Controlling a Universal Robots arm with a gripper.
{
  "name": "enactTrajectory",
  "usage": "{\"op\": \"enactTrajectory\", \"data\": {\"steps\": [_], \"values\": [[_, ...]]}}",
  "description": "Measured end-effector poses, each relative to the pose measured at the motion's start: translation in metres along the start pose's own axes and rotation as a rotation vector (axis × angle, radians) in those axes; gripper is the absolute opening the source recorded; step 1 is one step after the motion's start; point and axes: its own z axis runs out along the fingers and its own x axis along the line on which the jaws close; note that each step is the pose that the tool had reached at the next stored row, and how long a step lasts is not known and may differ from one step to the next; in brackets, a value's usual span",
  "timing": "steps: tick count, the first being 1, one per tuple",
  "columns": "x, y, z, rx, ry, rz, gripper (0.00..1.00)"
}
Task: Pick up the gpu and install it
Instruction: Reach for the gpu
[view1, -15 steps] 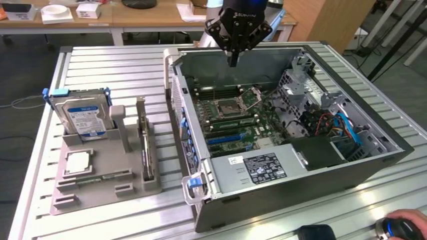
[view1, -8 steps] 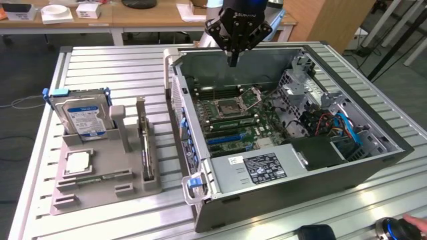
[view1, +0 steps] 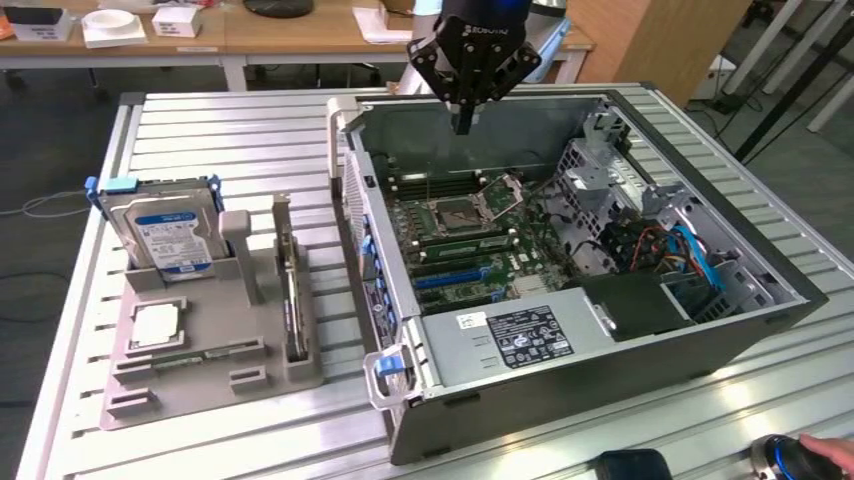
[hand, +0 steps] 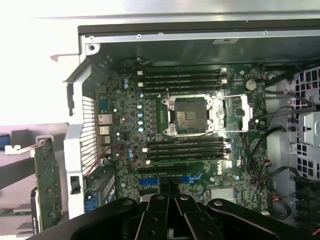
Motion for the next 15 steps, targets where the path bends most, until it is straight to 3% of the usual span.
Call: {"op": "enactTrajectory", "data": {"steps": [11, 15], "values": [[0.029, -0.0077, -0.0005, -0.0001, -0.0001, 0.000, 0.10], [0.033, -0.0090, -0.0007, -0.0001, -0.0001, 0.000, 0.10]]}}
